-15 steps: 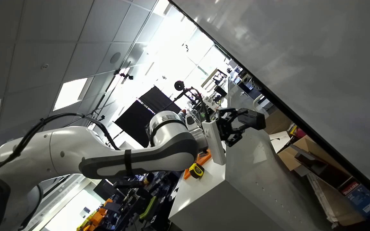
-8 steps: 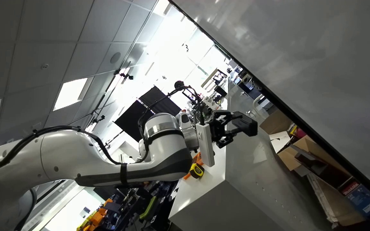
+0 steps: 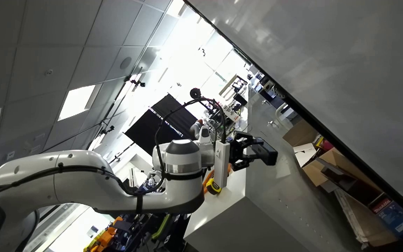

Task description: Use the black duster to erase the board then put the duster back on the table

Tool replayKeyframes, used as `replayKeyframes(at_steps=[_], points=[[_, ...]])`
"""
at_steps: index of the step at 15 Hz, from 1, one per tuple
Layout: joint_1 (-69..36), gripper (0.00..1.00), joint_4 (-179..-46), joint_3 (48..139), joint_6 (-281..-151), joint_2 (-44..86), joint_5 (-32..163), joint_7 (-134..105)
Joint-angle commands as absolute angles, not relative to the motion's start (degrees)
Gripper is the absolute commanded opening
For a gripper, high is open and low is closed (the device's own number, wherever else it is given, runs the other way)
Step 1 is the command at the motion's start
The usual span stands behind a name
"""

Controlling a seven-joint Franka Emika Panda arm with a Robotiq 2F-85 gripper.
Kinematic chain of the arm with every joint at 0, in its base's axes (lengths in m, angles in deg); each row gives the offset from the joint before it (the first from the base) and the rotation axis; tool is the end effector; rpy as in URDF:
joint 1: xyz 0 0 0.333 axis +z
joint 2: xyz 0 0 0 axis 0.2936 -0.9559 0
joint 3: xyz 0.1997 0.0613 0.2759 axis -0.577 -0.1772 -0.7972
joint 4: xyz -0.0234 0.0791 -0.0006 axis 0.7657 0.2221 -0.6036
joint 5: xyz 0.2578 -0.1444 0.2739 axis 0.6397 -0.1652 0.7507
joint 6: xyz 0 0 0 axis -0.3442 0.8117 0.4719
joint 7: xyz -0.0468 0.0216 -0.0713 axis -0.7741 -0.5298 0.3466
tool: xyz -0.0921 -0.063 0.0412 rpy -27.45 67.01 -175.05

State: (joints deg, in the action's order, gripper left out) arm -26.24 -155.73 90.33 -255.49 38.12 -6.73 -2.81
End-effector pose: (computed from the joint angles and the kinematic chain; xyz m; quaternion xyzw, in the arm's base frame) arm 0.5246 -0.0209 0.3871 0.8523 0.3631 0.2814 0.2501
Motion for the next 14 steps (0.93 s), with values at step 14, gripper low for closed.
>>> replayKeyframes(at_steps=[14], points=[[-9.2, 0.29, -160.3, 87.0, -240.1, 45.7, 72.3, -68.5]])
